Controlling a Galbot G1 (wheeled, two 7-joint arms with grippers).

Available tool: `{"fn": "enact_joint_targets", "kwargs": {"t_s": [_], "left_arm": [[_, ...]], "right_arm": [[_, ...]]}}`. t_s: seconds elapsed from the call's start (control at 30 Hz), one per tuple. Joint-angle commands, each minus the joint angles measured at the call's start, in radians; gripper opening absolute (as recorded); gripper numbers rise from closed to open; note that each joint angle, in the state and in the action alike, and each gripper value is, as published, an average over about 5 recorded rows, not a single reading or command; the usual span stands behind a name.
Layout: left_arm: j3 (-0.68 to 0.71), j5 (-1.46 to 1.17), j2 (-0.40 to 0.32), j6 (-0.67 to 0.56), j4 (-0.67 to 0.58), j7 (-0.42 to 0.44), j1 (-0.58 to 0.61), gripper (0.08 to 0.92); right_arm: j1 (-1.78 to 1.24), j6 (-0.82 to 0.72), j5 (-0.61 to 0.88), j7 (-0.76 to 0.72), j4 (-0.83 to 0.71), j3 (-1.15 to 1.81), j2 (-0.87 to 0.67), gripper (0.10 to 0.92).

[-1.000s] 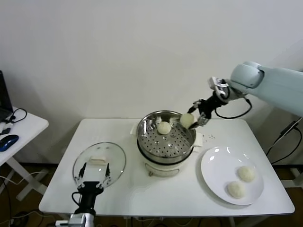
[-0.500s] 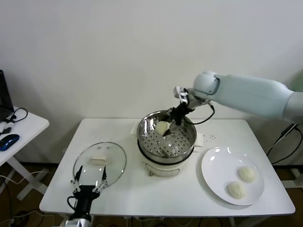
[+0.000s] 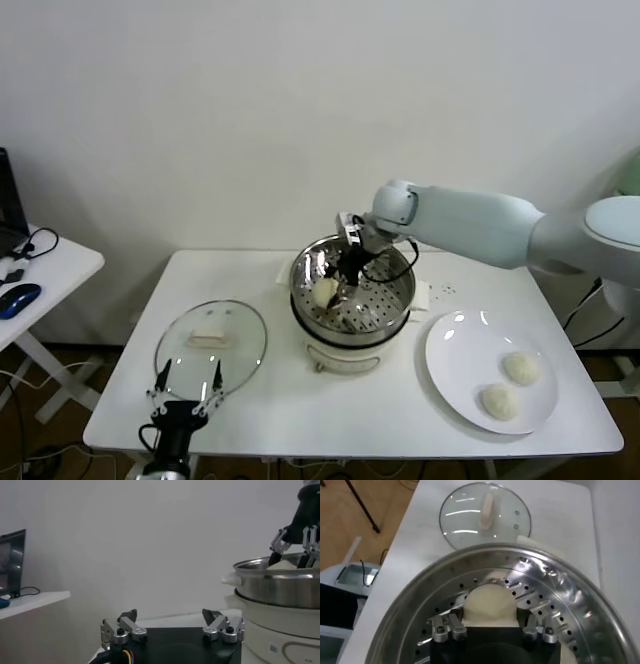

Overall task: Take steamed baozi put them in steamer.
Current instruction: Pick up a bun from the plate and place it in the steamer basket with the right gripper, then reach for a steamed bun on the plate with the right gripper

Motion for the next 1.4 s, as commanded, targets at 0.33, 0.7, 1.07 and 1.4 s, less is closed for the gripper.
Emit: {"fn": "enact_joint_targets", "kwargs": {"t_s": [0.33,0.7,1.07,1.4], "left_arm": [[-0.005,-0.004,-0.001,-0.004,0.0,-0.001,0.015,0.823],[-0.003,-0.002,-0.003,-0.004,0.0,-0.001,0.015,0.823],[0.008,0.016,-0.003,0.019,-0.012,0.005,-0.005,0.823],[0.01,0.018,-0.002,0.025,-0.003,0.001,-0.026,0.823]], "right_arm": [[-0.049,0.003,-0.038,0.008,-0.046,0.011,0.038,0.703],[-0.013,0.007,-0.038,-0.002,-0.012,0.023,0.002,0.822],[0.293,0.058,-0.048,-0.167,0.181,-0.088,-0.242,0.823],[0.405,0.091,-0.186,-0.221,0.428,-0.199,-0.583,0.823]]}}
